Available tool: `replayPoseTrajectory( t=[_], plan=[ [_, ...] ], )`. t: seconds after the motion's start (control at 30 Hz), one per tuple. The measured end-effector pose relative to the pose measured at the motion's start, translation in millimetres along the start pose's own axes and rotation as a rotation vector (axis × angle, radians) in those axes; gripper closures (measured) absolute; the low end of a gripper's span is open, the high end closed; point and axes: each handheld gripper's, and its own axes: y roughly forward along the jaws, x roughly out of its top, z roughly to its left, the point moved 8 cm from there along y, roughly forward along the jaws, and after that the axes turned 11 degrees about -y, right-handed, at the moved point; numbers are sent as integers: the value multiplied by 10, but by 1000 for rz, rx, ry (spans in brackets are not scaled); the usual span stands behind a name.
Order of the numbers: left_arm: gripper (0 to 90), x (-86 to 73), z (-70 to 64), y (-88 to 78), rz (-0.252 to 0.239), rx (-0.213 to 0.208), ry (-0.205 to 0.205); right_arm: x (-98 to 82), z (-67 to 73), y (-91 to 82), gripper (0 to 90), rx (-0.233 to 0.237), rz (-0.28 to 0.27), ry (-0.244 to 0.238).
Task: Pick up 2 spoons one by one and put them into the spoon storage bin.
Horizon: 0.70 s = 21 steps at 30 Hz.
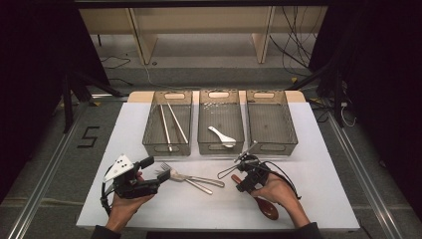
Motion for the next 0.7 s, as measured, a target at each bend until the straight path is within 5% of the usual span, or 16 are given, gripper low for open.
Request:
replayPoseTrajectory(
  t=[0.7],
  plan=[
    [162,1,-6,4,-2,1,1,29,16,38,701,-64,72,-41]
  ],
)
